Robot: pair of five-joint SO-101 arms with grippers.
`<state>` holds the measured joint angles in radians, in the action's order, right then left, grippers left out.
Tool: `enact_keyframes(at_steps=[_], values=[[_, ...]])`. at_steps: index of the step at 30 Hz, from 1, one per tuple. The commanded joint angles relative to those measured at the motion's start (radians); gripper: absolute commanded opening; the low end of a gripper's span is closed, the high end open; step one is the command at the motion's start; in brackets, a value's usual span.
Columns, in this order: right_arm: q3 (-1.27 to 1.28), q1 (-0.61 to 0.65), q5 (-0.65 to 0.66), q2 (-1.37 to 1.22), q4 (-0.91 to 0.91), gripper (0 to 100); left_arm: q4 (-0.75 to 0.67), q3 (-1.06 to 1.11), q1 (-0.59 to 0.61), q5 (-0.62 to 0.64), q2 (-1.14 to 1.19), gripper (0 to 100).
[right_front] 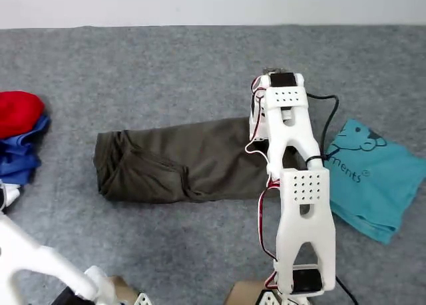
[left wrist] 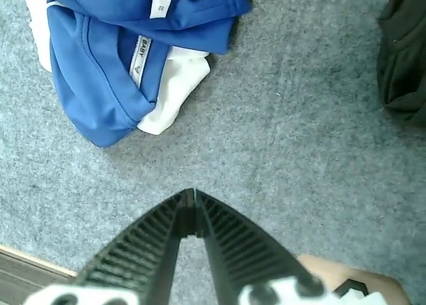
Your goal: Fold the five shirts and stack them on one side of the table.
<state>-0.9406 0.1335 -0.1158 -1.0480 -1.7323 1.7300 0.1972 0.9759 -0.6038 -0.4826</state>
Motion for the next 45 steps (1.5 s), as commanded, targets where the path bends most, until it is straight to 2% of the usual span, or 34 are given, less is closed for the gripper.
enact_keyframes(at_steps=[1, 7, 11, 15, 19, 26, 36, 45], values=[[-0.008, 0.038, 0.025, -0.012, 0.007, 0.6, 0.006, -0.002, -0.009, -0.008, -0.029, 1], [-0.109, 0.016, 0.075, -0.012, -0.053, 1.0, 0.006, -0.002, -0.009, -0.008, -0.028, 1], [-0.189, -0.051, 0.149, 0.008, -0.064, 1.0, 0.006, -0.002, -0.009, -0.011, -0.028, 1], [-0.196, -0.13, 0.226, 0.068, -0.064, 1.0, 0.006, -0.002, -0.009, -0.011, -0.028, 1], [-0.167, -0.13, 0.319, 0.147, -0.065, 1.0, 0.002, -0.002, -0.009, -0.011, -0.028, 1], [-0.071, 0.107, 0.407, 0.272, -0.064, 1.0, -0.031, -0.002, -0.009, -0.011, -0.029, 1], [-0.064, 0.47, 0.413, 0.311, -0.042, 1.0, -0.034, -0.002, -0.009, -0.012, -0.032, 1], [-0.064, 0.665, 0.476, 0.309, 0.128, 1.0, -0.032, -0.002, -0.005, -0.012, -0.037, 1]])
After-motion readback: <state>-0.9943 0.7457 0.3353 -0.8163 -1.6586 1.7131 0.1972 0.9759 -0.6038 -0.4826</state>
